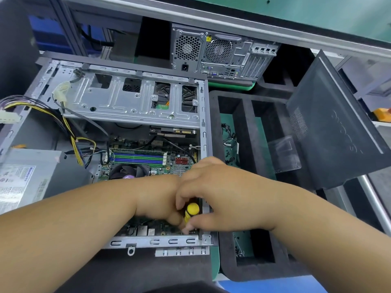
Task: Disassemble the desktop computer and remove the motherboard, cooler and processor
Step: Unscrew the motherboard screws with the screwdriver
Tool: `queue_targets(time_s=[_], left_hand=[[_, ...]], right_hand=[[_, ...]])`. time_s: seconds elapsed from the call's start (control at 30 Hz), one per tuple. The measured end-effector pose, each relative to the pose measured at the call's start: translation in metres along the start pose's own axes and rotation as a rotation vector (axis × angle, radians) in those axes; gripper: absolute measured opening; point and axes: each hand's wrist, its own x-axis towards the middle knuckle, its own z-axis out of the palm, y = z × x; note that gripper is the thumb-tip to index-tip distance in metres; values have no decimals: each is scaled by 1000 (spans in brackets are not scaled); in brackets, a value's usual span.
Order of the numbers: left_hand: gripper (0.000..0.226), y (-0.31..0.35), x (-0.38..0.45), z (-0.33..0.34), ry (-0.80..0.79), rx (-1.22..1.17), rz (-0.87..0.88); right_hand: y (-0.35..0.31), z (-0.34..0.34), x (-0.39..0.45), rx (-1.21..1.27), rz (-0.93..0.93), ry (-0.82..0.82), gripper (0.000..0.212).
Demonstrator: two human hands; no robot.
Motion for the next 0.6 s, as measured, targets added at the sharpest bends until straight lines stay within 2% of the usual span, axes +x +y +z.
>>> queue_targets(time_s=[0.1, 0.17, 0.33, 0.6], left_hand=[[21, -1, 2, 3, 26, -6, 5], [21, -1, 2, 3, 33, -20, -4], [19, -5, -1, 0, -12, -13, -50], [18, -5, 1, -2, -49, 19, -22]], right_hand=[[-1, 5, 3, -189, 45, 42, 27], [-1, 8, 6, -220, 52, 52, 25], [3, 11, 6, -133, 14, 105, 17], [-2, 5, 7, 53, -39, -2, 35]])
